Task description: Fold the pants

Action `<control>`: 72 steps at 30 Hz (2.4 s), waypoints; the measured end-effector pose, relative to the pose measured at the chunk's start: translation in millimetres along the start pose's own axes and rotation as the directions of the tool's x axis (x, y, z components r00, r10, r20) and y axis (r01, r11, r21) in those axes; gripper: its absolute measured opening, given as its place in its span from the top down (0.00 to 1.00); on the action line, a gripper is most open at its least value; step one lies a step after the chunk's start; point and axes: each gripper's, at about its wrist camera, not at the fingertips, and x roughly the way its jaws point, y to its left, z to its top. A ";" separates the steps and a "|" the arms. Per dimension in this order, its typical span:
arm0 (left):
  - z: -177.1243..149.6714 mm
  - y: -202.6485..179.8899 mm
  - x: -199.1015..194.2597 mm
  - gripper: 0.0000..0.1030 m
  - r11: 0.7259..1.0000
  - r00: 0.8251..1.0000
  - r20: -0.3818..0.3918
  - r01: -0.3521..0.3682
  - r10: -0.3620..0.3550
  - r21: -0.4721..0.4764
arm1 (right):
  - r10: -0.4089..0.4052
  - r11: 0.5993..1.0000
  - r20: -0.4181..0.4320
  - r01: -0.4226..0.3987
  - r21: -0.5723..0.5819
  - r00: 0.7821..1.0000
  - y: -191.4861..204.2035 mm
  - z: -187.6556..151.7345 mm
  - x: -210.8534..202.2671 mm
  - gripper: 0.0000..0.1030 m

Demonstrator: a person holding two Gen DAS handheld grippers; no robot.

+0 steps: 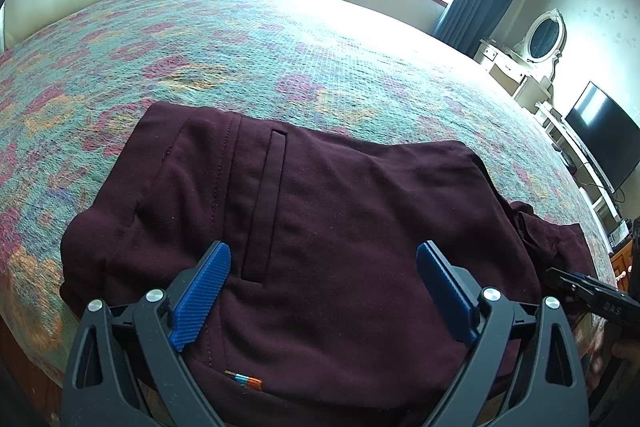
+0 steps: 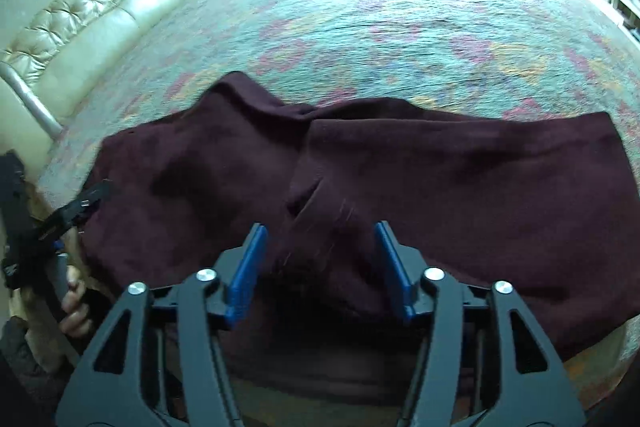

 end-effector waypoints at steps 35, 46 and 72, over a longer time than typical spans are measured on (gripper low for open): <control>2.1 4.7 -2.4 0.09 1.000 1.000 0.005 0.008 -0.008 -0.011 | 0.231 0.650 0.280 -0.361 0.669 0.932 -266.5 -67.1 -113.5 0.43; 2.1 5.8 -2.3 0.09 1.000 1.000 0.006 0.009 -0.009 -0.009 | 0.184 0.741 0.139 -0.230 0.630 0.973 -248.3 -59.4 -106.1 0.80; 1.5 2.3 -1.5 0.09 1.000 1.000 0.008 0.004 -0.004 0.004 | 0.301 0.791 0.083 -0.298 0.534 0.950 -287.6 69.8 -42.3 0.84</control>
